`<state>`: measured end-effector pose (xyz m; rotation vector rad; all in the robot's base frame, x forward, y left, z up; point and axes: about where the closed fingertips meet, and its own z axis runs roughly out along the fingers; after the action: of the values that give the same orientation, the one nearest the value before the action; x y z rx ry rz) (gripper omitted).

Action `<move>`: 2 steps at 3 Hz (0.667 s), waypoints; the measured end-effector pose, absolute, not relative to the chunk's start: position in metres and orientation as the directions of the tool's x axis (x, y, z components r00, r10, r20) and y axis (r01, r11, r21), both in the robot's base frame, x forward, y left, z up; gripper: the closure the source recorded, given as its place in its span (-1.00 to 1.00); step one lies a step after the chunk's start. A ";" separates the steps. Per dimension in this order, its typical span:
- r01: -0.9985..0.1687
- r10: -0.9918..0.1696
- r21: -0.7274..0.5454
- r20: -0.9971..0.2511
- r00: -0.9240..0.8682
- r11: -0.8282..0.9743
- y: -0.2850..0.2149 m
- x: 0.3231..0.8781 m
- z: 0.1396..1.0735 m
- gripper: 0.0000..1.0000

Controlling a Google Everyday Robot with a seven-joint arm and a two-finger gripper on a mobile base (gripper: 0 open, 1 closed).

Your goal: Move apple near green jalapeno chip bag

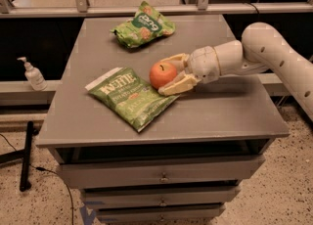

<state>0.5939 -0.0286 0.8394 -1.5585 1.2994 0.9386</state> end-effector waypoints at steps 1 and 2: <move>-0.982 -0.337 -0.142 -0.925 0.175 -0.121 -0.036 0.595 0.842 -1.00; -0.973 -0.360 -0.121 -0.914 0.186 -0.194 -0.048 0.596 0.844 -1.00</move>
Offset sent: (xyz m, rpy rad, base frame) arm 0.0020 -0.0405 0.0086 -0.1067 0.0383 0.1908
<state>0.5960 -0.0483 0.8441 -1.6897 1.2751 1.0033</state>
